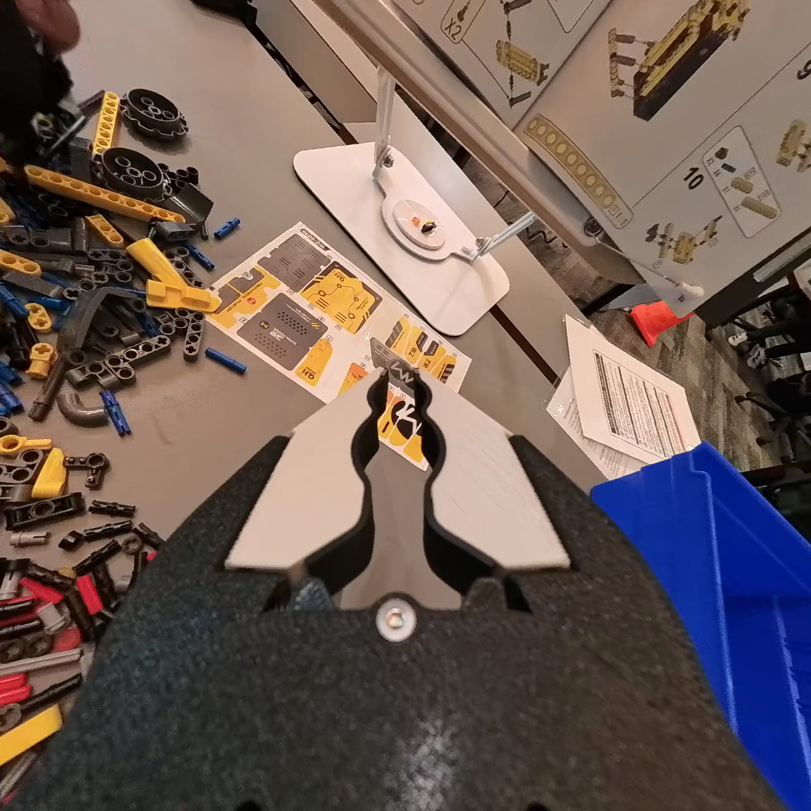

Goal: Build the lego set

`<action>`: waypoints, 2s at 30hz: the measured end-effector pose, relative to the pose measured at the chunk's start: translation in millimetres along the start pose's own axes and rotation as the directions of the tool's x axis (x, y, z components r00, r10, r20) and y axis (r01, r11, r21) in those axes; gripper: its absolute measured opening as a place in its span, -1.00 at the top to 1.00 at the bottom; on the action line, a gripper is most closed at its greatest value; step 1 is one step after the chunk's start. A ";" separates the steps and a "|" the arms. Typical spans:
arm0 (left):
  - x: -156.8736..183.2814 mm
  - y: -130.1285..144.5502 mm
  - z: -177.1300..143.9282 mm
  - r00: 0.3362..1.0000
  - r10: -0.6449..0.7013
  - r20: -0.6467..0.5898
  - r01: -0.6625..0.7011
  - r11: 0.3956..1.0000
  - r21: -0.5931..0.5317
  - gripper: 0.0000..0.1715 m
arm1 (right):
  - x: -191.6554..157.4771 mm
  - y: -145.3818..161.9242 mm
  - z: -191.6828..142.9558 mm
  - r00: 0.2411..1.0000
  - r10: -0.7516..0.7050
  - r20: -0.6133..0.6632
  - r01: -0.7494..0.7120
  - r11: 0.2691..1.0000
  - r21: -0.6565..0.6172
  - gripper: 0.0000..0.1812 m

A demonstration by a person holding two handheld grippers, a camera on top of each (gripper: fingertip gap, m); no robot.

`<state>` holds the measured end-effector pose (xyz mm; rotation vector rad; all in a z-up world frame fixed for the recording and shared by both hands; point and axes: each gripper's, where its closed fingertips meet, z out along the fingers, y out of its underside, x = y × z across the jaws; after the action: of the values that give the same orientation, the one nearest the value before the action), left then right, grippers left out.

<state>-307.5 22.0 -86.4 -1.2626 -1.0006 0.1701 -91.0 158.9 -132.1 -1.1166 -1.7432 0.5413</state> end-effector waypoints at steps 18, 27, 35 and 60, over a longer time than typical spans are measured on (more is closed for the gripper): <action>49.5 -12.3 -5.1 0.966 -0.076 -0.248 0.074 0.997 -0.016 0.77 | 46.8 -139.6 66.9 0.987 -0.130 0.098 0.104 0.965 0.241 0.91; 47.9 -14.9 -0.7 0.967 0.057 -0.249 -0.060 0.998 -0.006 1.00 | 40.1 -166.4 133.2 0.969 -0.221 0.111 0.187 0.950 0.251 1.00; 53.8 -12.7 1.4 0.964 0.198 -0.176 -0.189 0.980 0.067 1.00 | 38.6 -166.2 133.3 0.978 -0.126 0.164 0.070 0.948 0.311 1.00; 36.0 -21.1 10.9 0.975 0.170 -0.140 -0.160 0.984 0.082 0.98 | 35.1 -166.2 136.6 0.960 0.009 0.278 -0.088 0.958 0.272 1.00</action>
<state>-302.4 44.2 -49.8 -1.2746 -0.7568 0.2357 -290.0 125.9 -49.5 -0.9150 -1.8044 0.9838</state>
